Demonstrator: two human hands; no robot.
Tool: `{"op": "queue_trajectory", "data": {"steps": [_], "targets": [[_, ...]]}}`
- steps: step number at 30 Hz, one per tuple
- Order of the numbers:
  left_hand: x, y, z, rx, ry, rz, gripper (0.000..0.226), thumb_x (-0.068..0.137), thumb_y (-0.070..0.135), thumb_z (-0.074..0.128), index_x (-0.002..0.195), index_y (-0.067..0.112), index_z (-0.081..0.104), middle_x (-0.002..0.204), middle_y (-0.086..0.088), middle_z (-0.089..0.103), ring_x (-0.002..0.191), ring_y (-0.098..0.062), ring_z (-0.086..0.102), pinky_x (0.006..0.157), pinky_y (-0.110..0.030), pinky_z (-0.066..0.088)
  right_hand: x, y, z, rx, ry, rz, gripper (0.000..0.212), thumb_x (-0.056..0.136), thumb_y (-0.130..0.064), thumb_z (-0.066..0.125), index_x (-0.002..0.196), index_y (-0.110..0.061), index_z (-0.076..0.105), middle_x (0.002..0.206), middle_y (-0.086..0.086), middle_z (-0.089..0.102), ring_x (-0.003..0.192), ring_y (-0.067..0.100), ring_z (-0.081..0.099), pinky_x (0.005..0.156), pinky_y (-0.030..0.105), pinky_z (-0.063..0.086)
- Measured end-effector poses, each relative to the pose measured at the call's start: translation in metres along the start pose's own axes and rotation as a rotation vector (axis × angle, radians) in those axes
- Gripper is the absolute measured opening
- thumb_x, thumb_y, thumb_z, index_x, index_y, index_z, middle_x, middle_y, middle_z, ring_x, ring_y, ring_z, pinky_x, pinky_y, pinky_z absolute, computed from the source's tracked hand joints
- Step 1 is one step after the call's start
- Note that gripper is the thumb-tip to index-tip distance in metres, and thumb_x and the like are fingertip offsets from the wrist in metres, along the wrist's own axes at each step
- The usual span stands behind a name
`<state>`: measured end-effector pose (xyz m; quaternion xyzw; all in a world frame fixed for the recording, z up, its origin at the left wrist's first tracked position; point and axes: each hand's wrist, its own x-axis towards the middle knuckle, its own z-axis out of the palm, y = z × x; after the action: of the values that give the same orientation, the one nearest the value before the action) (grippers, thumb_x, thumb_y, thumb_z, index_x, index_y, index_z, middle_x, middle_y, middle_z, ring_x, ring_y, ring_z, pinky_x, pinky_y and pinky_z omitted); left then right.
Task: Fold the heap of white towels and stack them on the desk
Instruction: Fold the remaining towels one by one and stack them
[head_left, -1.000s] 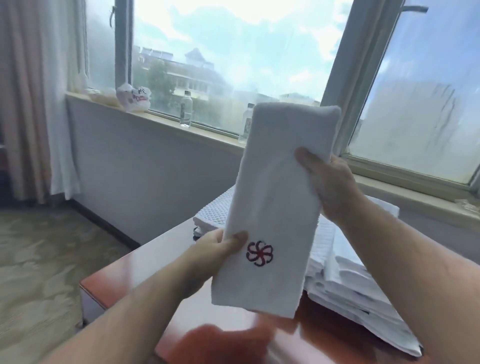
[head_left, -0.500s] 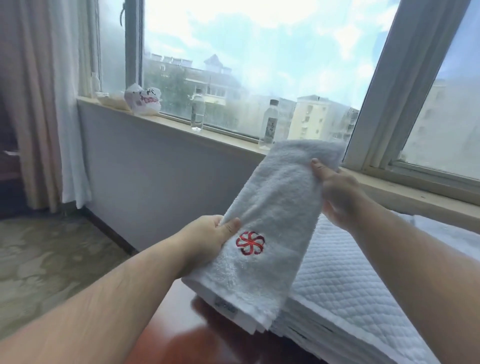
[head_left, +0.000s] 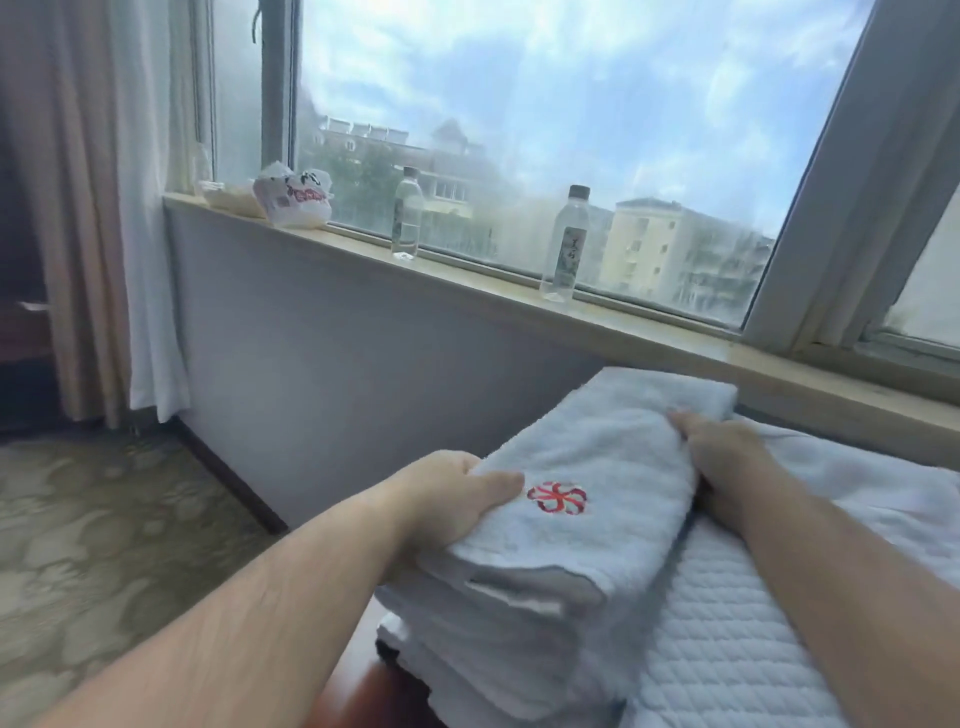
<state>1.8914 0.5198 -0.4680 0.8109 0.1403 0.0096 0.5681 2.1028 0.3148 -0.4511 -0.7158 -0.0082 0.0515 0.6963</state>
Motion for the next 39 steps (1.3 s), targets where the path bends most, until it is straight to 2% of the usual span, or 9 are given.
{"op": "queue_trajectory", "data": {"steps": [6,11,15,18,21,23,26,31,39], "targets": [[0.002,0.012,-0.001,-0.143,-0.128,-0.083,0.042,0.093,0.048,0.066,0.11,0.01,0.073,0.109,-0.018,0.074,0.096,-0.037,0.072,0.088,-0.044,0.055,-0.003,-0.018,-0.007,0.054,0.136,-0.046,0.041,0.067,-0.025,0.074,0.1,-0.002,0.069,0.082,0.015,0.075,0.068,0.033,0.075,0.067,0.058,0.06],[0.007,0.011,0.0,0.377,0.1,0.021,0.037,0.09,0.062,0.061,0.098,0.027,0.07,0.089,0.009,0.074,0.085,-0.012,0.069,0.074,-0.029,0.051,-0.012,-0.017,-0.004,-0.541,0.239,-0.189,0.055,0.07,-0.036,0.072,0.112,-0.003,0.063,0.105,0.012,0.069,0.098,0.035,0.067,0.09,0.049,0.057],[0.005,0.013,-0.005,0.428,0.176,0.068,0.031,0.091,0.058,0.062,0.093,0.029,0.069,0.083,0.011,0.073,0.078,-0.007,0.068,0.063,-0.025,0.047,-0.01,-0.015,-0.006,-0.519,0.216,-0.257,0.054,0.072,-0.035,0.071,0.117,-0.006,0.064,0.108,0.009,0.07,0.102,0.033,0.067,0.093,0.049,0.056],[0.001,0.008,-0.002,0.447,0.223,0.071,0.025,0.094,0.055,0.058,0.101,0.032,0.063,0.093,0.011,0.07,0.084,-0.006,0.063,0.067,-0.024,0.046,-0.008,-0.012,-0.005,-0.465,0.165,-0.22,0.047,0.077,-0.031,0.074,0.117,-0.007,0.064,0.108,0.01,0.071,0.099,0.033,0.068,0.09,0.051,0.057],[-0.005,0.003,0.01,0.505,0.3,0.076,0.027,0.096,0.053,0.052,0.118,0.037,0.054,0.111,0.012,0.061,0.1,-0.008,0.057,0.081,-0.031,0.048,-0.01,-0.011,-0.001,-0.68,0.234,-0.271,0.067,0.082,-0.025,0.073,0.139,-0.003,0.046,0.131,0.017,0.057,0.119,0.034,0.056,0.103,0.038,0.047],[-0.008,0.003,0.018,0.569,0.377,0.191,0.04,0.097,0.052,0.049,0.135,0.037,0.046,0.13,0.01,0.052,0.123,-0.013,0.045,0.102,-0.037,0.042,-0.02,-0.013,0.002,-0.829,0.37,-0.522,0.073,0.084,-0.019,0.069,0.148,-0.008,0.036,0.139,0.02,0.044,0.129,0.036,0.044,0.107,0.039,0.037],[-0.019,0.006,0.032,0.594,0.295,0.304,0.078,0.081,0.079,0.037,0.147,0.038,0.036,0.15,0.016,0.036,0.14,-0.008,0.025,0.116,-0.035,0.026,-0.03,-0.018,0.008,-0.954,0.381,-0.843,0.05,0.091,-0.021,0.06,0.14,-0.013,0.054,0.139,0.015,0.048,0.129,0.034,0.043,0.108,0.045,0.034],[-0.027,-0.006,0.05,0.712,0.213,0.237,0.119,0.06,0.098,0.034,0.158,0.034,0.012,0.165,0.018,0.013,0.15,-0.006,0.014,0.122,-0.034,0.019,-0.017,-0.013,0.009,-1.318,-0.009,-0.414,0.054,0.102,-0.052,0.033,0.148,-0.026,0.047,0.163,0.001,0.029,0.151,0.024,0.022,0.121,0.049,0.017],[-0.018,-0.014,0.061,0.733,0.282,0.227,0.131,0.049,0.101,0.026,0.159,0.03,0.013,0.165,0.016,0.015,0.151,-0.007,0.013,0.122,-0.037,0.017,-0.008,0.0,0.013,-1.372,-0.072,-0.344,0.06,0.104,-0.051,0.023,0.159,-0.026,0.026,0.17,0.0,0.008,0.156,0.021,0.005,0.124,0.051,0.008]]}}
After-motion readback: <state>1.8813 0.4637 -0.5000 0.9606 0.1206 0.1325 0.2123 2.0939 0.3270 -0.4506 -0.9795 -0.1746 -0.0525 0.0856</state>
